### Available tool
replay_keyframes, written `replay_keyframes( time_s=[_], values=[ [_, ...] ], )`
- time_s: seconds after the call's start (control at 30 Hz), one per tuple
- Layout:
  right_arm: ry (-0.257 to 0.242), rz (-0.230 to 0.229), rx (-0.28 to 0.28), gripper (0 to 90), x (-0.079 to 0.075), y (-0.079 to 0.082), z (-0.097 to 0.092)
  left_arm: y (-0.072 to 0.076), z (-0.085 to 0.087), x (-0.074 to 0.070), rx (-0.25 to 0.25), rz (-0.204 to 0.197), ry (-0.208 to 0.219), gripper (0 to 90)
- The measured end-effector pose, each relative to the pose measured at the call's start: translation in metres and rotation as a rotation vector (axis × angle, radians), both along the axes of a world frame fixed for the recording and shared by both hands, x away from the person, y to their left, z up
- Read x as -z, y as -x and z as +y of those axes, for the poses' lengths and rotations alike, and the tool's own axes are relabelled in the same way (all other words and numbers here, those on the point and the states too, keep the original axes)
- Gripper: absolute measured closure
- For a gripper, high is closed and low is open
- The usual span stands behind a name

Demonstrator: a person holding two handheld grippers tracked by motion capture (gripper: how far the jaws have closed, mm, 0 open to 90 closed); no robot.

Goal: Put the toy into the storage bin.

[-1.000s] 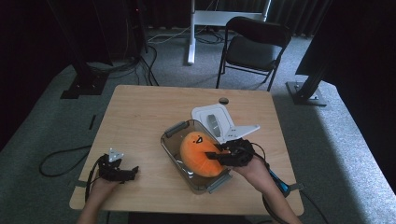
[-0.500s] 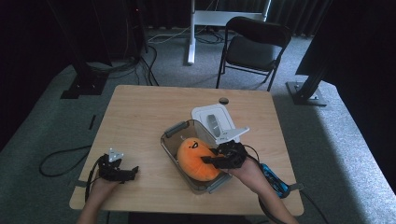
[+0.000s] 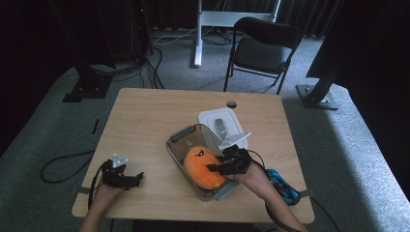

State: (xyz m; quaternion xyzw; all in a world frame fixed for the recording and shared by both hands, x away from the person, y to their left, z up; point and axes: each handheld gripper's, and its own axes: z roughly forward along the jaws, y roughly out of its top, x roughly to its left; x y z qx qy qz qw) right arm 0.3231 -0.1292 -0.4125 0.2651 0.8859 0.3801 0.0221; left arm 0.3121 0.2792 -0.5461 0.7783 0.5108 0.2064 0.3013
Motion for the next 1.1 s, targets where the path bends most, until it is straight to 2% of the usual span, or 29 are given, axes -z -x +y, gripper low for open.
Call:
replay_keyframes(
  time_s=[0.27, 0.47, 0.7, 0.83, 0.9, 0.93, 0.97, 1.1],
  values=[
    [0.015, 0.04, -0.004, 59.6, 0.007, -0.007, 0.003, 0.0, 0.0, 0.0, 0.001, 0.001, -0.001, 0.1],
    [0.037, 0.051, -0.013, 57.7, 0.01, -0.01, 0.005, 0.0, 0.0, 0.0, 0.0, 0.0, 0.0, 0.1],
    [0.042, 0.056, -0.01, 45.6, 0.01, -0.01, 0.006, 0.0, 0.0, 0.0, 0.001, 0.0, -0.002, 0.1],
    [0.034, 0.059, -0.005, 39.0, 0.01, -0.012, 0.005, 0.0, 0.0, 0.0, 0.001, 0.0, -0.002, 0.1],
    [0.031, 0.056, 0.006, 39.9, 0.009, -0.012, 0.004, 0.0, 0.0, 0.0, 0.001, 0.0, -0.002, 0.1],
    [0.014, 0.057, 0.008, 40.3, 0.008, -0.012, 0.003, 0.0, 0.0, 0.0, 0.0, 0.0, 0.0, 0.1],
    [-0.011, 0.034, 0.018, 38.6, 0.001, -0.011, -0.002, 0.0, 0.0, 0.0, 0.0, 0.0, 0.0, 0.1],
    [-0.028, 0.022, 0.036, 34.3, -0.006, -0.01, -0.008, 0.0, 0.0, 0.0, 0.0, 0.0, 0.0, 0.1]
  ],
)
